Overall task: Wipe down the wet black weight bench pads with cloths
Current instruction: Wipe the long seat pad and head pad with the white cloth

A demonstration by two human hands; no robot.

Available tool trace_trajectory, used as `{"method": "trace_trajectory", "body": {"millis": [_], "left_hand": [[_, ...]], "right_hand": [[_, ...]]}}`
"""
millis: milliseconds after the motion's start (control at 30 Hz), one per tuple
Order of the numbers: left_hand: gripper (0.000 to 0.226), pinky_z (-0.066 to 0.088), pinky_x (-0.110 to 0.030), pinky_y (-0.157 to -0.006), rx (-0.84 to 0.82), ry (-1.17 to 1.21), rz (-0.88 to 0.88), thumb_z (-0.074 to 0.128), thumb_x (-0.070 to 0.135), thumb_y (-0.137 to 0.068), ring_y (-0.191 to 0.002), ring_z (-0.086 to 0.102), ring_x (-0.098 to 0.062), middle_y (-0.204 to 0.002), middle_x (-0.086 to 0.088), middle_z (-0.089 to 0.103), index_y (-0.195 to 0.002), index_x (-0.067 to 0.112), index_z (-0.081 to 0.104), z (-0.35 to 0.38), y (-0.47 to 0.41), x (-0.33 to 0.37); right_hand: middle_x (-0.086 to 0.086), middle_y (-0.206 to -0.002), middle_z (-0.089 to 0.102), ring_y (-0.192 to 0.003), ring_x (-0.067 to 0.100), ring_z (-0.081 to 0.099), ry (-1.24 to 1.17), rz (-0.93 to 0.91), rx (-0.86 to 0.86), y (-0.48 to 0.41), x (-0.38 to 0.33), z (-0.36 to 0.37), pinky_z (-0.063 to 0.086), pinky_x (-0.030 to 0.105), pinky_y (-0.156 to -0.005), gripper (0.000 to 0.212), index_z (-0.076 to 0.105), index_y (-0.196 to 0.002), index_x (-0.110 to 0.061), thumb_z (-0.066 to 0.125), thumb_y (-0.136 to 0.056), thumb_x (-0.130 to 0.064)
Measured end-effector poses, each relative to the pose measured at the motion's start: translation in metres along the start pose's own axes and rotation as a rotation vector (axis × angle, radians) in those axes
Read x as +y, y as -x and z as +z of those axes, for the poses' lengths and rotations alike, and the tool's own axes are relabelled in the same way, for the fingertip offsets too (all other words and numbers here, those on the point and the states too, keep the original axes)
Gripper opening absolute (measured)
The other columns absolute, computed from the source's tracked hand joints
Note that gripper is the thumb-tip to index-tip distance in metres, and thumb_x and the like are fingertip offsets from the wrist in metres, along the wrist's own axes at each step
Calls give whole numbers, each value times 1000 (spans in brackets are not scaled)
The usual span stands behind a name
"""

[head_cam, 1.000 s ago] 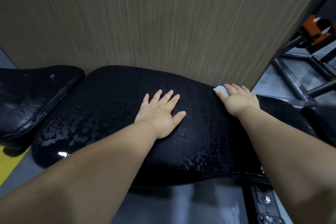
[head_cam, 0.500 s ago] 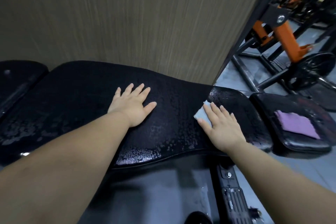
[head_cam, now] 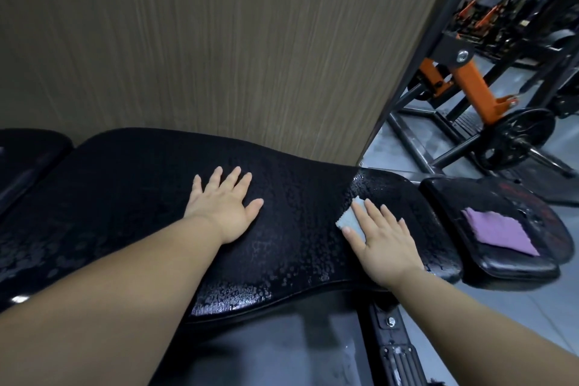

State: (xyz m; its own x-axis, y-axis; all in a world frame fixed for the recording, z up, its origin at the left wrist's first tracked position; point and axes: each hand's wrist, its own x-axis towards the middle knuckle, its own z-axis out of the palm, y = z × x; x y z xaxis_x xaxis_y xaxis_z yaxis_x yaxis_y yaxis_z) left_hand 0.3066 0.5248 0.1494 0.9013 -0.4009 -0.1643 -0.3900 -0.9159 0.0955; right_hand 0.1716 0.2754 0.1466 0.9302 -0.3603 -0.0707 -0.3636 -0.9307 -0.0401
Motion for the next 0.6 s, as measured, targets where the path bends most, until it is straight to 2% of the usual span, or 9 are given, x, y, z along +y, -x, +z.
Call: {"method": "trace_trajectory", "body": {"millis": [100,267,600], "left_hand": [[65,-8,-54,-119,-15,23,25,11,58,-99,-149,-16,-25,-162,9,-14,-155,30,-6,-1,-1,10],[68,-12,-53,-118,-11,19,206,11,63,-97,-148,-18,-25,-162,11,-14,-155,32,-6,4,-2,59],[69,-11,-55,-117,12,11,228,12,66,-96,-148,-19,-23,-162,14,-13,-155,34,-5,11,-11,71]], "right_hand": [[-10,-161,2,-148,18,-1,-26,12,-4,-20,-3,-2,1,42,-120,63,2,-152,-36,16,-96,-60],[-10,-161,0,-148,19,-2,-35,37,-17,-56,-1,-5,0,43,-120,63,2,-152,-37,15,-95,-61],[-8,-161,7,-148,21,1,-70,106,-4,-131,10,-7,3,47,-119,69,13,-152,-36,13,-91,-68]]}}
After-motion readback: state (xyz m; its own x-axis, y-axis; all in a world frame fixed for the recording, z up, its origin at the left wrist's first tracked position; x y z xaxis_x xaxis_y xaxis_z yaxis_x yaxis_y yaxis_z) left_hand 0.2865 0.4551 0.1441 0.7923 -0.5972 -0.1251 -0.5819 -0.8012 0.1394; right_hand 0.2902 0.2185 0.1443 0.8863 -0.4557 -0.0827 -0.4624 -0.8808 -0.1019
